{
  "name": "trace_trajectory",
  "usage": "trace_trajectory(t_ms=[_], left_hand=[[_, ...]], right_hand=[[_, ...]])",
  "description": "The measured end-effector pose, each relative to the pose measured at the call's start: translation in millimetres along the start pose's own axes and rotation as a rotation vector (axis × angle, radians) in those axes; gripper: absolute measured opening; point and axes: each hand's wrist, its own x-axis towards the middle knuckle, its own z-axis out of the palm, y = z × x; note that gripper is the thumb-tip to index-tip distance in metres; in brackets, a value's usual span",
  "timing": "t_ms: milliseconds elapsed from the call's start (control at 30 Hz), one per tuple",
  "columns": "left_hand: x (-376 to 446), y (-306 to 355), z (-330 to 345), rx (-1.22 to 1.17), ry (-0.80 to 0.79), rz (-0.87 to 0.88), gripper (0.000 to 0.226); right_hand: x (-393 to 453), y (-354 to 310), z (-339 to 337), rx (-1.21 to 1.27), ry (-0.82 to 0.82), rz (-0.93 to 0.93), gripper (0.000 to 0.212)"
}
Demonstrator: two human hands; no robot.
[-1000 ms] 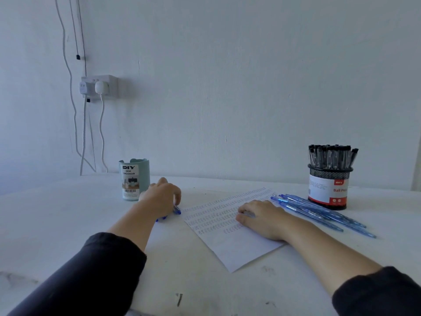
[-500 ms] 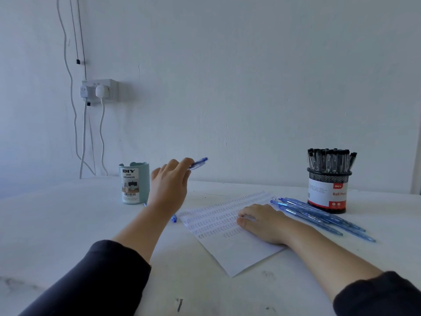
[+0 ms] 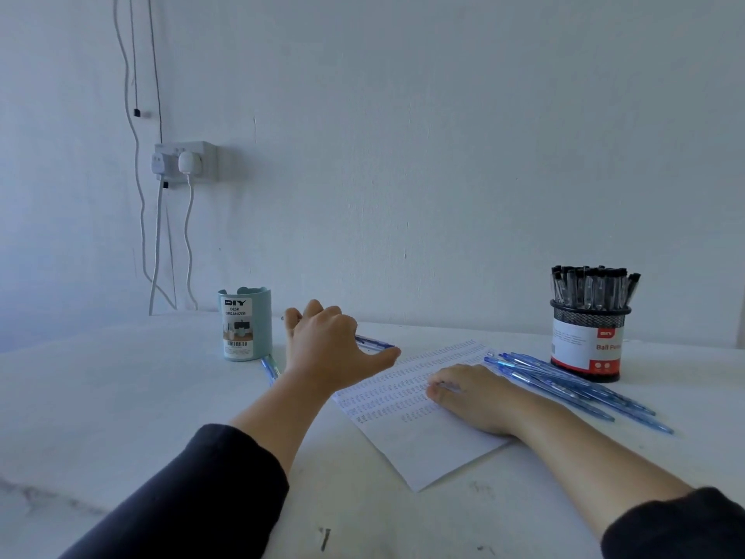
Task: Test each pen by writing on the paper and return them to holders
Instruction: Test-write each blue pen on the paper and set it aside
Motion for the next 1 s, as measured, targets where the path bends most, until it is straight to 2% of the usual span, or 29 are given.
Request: trace_trajectory(t_ms=[333,433,500,567,667,733,833,933,1000], left_hand=[[-3.3,3.8,-1.7,0.009,0.013,0.009,0.053],[-3.3,3.3,1.5,-0.046,0.009,0.028,0.055],[-2.8,1.6,5.8,-0.131,0.013,0.078,0.043],[-2.2,-0.1,8.2,-0.260,0.047,0.107,0.017],[-0.8,-0.2,8.6,-0.383,0.099,0.093,0.026],[-1.1,1.2,6.5,-0.418,0.149,0.080,0.021],[-0.8,4.8,6.0,-0.552,0.060,-0.051,0.033],[-0.4,8.6,3.2,-1.069,-0.124,-0.435,0.047],[-3.7,10.0,0.0,-1.259,-0.214,-0.636,0.050]], right_hand=[[-6.0,-5.6,-3.8,0.016,-0.009,0.018,0.030],[-5.6,-5.7,-4.7,0.065,-0.023,0.031,0.021],[-5.7,-5.3,-5.8,0.107,-0.032,0.043,0.019],[-7.4,-6.5,-7.8,0.148,-0.040,0.064,0.031],[-10.3,-8.8,-11.3,0.188,-0.072,0.075,0.046],[-11.4,-9.6,-12.6,0.192,-0.085,0.075,0.049],[-14.6,-10.1,-13.7,0.222,-0.091,0.092,0.052],[-17.5,-9.6,-14.8,0.258,-0.093,0.110,0.053],[-17.5,-10.2,-14.9,0.261,-0.091,0.113,0.054]])
